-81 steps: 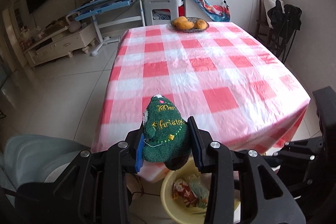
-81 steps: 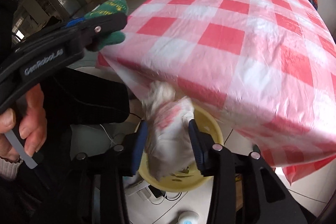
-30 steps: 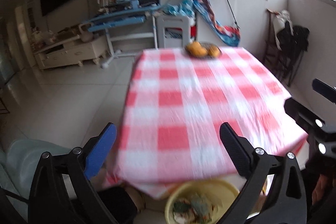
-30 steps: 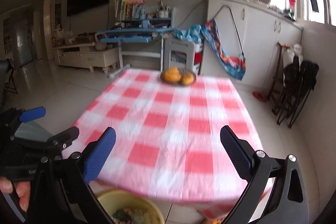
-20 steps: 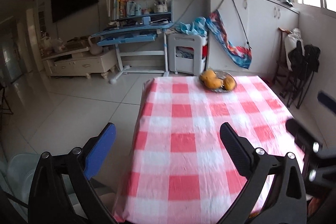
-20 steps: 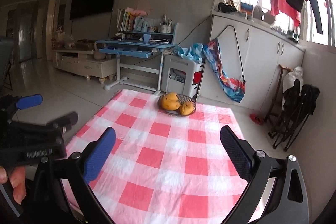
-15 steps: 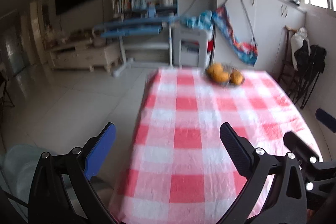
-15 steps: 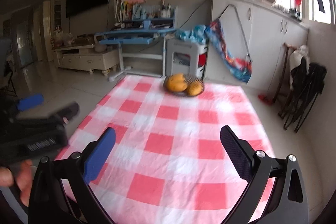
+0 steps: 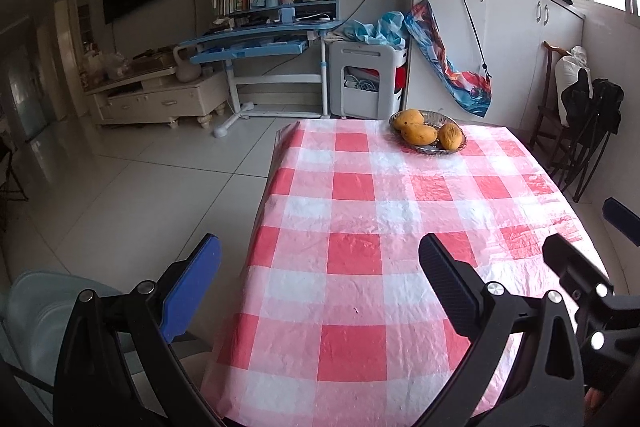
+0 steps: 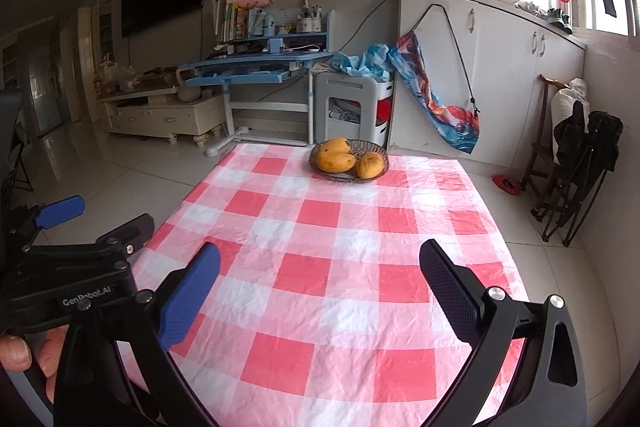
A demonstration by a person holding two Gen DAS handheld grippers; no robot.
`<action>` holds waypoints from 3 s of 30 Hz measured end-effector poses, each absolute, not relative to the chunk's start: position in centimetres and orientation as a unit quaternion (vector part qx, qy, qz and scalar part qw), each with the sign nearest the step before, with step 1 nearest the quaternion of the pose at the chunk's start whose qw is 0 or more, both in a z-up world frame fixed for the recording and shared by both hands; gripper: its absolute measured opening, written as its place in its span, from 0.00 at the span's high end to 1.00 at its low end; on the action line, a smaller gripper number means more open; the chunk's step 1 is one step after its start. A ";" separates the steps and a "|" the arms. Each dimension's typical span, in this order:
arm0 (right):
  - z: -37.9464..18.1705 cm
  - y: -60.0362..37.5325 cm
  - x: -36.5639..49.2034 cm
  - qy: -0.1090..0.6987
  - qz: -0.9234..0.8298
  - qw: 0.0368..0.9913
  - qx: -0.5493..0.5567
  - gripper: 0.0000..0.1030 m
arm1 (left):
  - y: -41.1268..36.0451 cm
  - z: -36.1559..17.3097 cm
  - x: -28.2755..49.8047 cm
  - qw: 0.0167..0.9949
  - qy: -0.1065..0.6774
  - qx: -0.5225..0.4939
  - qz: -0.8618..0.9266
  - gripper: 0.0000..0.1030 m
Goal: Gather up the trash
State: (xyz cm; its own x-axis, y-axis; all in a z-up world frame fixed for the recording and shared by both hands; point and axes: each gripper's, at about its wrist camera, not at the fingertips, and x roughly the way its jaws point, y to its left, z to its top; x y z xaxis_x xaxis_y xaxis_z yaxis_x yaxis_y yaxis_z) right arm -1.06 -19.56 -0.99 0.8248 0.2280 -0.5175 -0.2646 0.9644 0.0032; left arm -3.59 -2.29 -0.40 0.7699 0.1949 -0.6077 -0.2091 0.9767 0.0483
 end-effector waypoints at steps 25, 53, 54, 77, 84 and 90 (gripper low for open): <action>-0.8 -20.4 -1.0 0.256 0.120 0.958 -0.038 0.07 | -2.4 0.2 -3.8 0.944 0.313 -0.029 0.101 0.07; -1.3 -20.1 -0.8 0.266 0.132 0.954 -0.047 0.07 | -2.6 -0.1 -3.9 0.943 0.316 -0.028 0.098 0.07; -1.3 -20.1 -0.9 0.267 0.133 0.953 -0.047 0.07 | -2.6 -0.1 -3.8 0.943 0.316 -0.028 0.098 0.07; -1.8 -20.2 -0.7 0.271 0.138 0.951 -0.047 0.07 | -2.4 -0.5 -3.7 0.942 0.320 -0.030 0.101 0.07; -1.7 -20.2 -0.7 0.271 0.138 0.952 -0.047 0.07 | -2.3 -0.6 -3.8 0.943 0.318 -0.027 0.098 0.07; -1.7 -20.3 -0.7 0.271 0.138 0.952 -0.047 0.07 | -2.4 -0.4 -3.8 0.943 0.316 -0.029 0.097 0.07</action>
